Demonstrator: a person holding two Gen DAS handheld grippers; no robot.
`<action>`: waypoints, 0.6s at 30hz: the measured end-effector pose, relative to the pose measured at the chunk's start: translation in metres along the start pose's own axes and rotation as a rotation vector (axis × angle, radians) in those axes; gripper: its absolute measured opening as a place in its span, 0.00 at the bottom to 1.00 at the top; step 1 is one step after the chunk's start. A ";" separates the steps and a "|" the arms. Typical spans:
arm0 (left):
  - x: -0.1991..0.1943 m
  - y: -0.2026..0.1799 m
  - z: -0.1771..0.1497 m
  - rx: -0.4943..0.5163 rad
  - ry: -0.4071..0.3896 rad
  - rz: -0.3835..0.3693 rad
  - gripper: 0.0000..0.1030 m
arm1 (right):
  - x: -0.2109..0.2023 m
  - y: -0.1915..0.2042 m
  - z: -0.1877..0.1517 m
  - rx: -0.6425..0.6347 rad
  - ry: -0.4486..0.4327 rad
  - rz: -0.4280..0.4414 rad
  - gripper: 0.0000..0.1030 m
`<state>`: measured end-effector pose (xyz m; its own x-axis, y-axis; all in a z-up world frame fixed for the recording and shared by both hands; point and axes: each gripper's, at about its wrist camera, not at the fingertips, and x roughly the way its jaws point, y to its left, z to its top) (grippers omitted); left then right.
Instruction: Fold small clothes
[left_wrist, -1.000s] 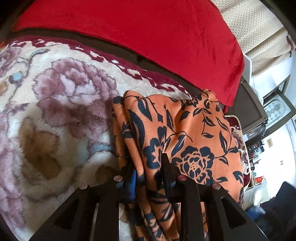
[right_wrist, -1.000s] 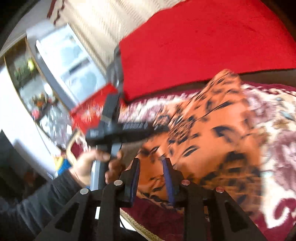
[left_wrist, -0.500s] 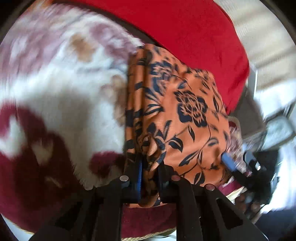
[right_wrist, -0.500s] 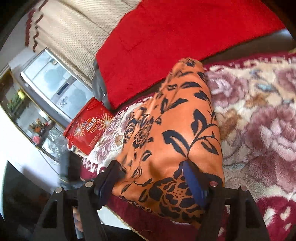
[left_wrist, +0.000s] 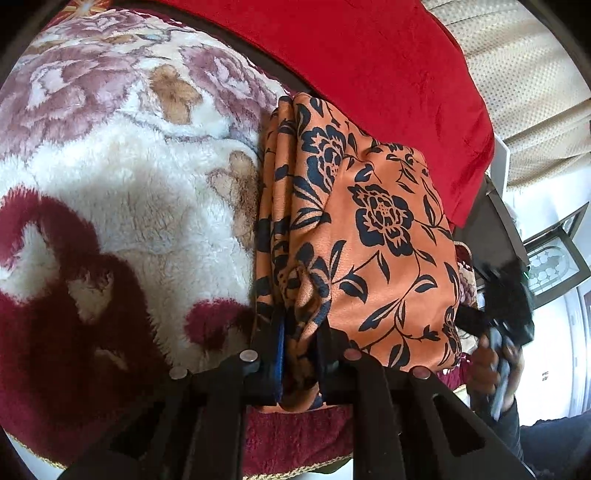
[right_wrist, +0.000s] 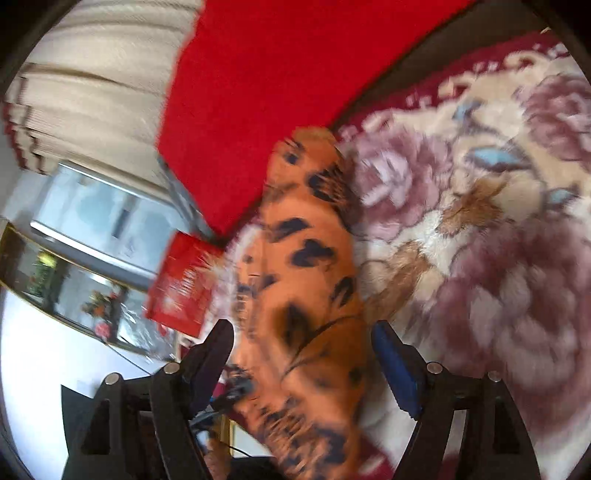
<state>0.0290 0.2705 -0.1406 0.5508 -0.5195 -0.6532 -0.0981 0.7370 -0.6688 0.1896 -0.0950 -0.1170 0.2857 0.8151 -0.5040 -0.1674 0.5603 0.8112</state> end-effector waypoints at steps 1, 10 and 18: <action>0.001 0.000 0.000 0.001 -0.001 -0.002 0.16 | 0.005 -0.001 0.005 0.010 0.016 0.001 0.77; 0.000 -0.009 -0.001 0.023 -0.014 0.021 0.16 | 0.057 -0.026 0.048 0.152 0.071 0.010 0.28; -0.060 -0.102 0.024 0.247 -0.218 -0.014 0.14 | 0.056 -0.038 0.044 0.195 0.070 0.111 0.38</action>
<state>0.0254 0.2367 -0.0244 0.7178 -0.4448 -0.5357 0.0996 0.8270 -0.5532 0.2532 -0.0768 -0.1629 0.2083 0.8822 -0.4222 -0.0071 0.4331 0.9013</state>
